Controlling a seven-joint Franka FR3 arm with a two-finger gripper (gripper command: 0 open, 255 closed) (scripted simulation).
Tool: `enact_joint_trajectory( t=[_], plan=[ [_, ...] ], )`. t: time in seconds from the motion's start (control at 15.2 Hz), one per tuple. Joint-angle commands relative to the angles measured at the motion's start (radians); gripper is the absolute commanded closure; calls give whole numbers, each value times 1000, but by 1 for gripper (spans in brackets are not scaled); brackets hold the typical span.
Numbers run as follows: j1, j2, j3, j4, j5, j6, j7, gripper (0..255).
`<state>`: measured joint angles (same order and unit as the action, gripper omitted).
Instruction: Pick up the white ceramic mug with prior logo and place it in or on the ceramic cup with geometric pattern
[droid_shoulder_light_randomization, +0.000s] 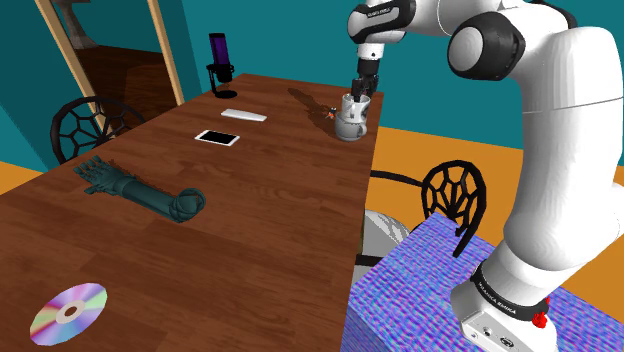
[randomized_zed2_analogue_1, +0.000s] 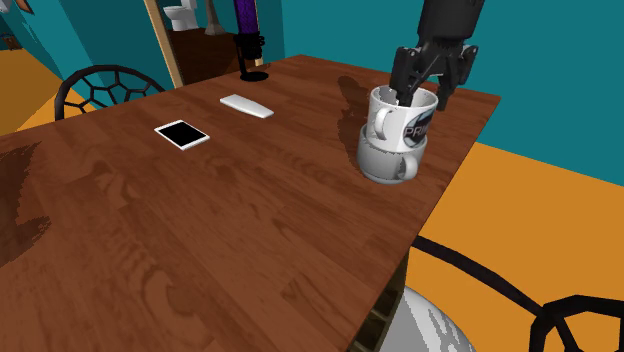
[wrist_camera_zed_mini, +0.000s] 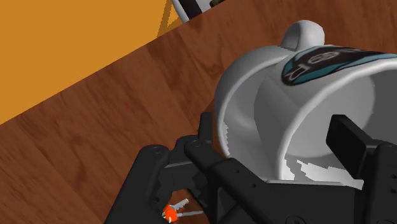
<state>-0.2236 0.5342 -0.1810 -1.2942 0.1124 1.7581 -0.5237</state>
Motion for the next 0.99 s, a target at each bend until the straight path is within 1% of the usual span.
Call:
enact_joint_trajectory(
  t=[0.0,0.13,0.4,0.92],
  plan=[
    [0,0,0,0,0,0,0,0],
    [0,0,0,0,0,0,0,0],
    [-12,20,-1,159,1,-139,4,0],
    [-12,20,-1,159,1,-139,4,0]
  ],
)
